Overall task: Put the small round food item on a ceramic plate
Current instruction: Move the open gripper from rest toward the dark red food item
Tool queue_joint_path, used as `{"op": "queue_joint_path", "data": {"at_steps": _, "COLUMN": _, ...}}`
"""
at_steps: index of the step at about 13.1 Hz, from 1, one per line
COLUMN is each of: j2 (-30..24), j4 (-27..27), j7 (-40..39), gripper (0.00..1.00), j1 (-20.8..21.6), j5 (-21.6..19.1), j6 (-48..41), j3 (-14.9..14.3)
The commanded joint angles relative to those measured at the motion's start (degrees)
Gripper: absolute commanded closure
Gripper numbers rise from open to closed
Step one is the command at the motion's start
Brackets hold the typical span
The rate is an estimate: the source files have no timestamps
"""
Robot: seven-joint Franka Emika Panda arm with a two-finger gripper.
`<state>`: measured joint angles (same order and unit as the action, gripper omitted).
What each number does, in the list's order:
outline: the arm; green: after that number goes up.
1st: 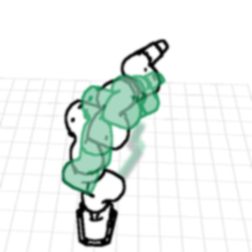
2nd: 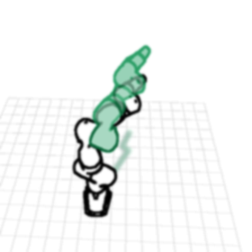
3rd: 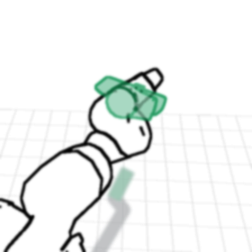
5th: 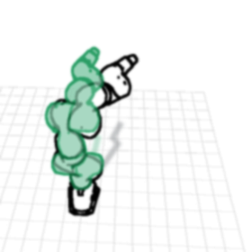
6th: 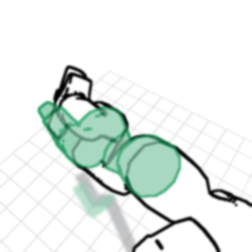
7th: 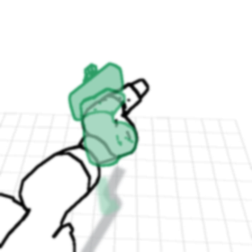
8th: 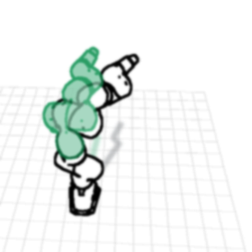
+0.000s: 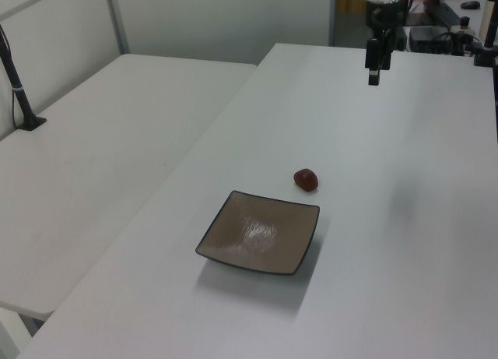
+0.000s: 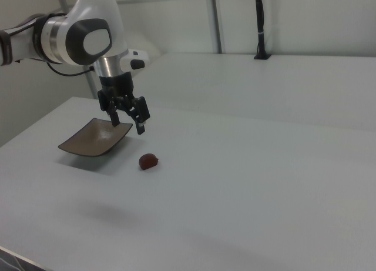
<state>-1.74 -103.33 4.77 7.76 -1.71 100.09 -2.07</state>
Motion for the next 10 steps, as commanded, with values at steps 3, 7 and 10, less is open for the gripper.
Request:
{"op": "queue_joint_path", "data": {"at_steps": 3, "j2": 0.51, "j4": 0.23, "j7": -0.46, "gripper": 0.00, "j1": 0.94, "j5": 0.83, "j6": 2.39, "j3": -0.47}}
{"op": "queue_joint_path", "data": {"at_steps": 7, "j2": 0.59, "j4": 0.23, "j7": -0.46, "gripper": 0.00, "j1": 0.85, "j5": 0.83, "j6": 2.39, "j3": -0.39}}
{"op": "queue_joint_path", "data": {"at_steps": 10, "j2": 1.38, "j4": 0.15, "j7": -0.20, "gripper": 0.00, "j1": 0.85, "j5": 0.74, "j6": 6.58, "j3": -0.39}}
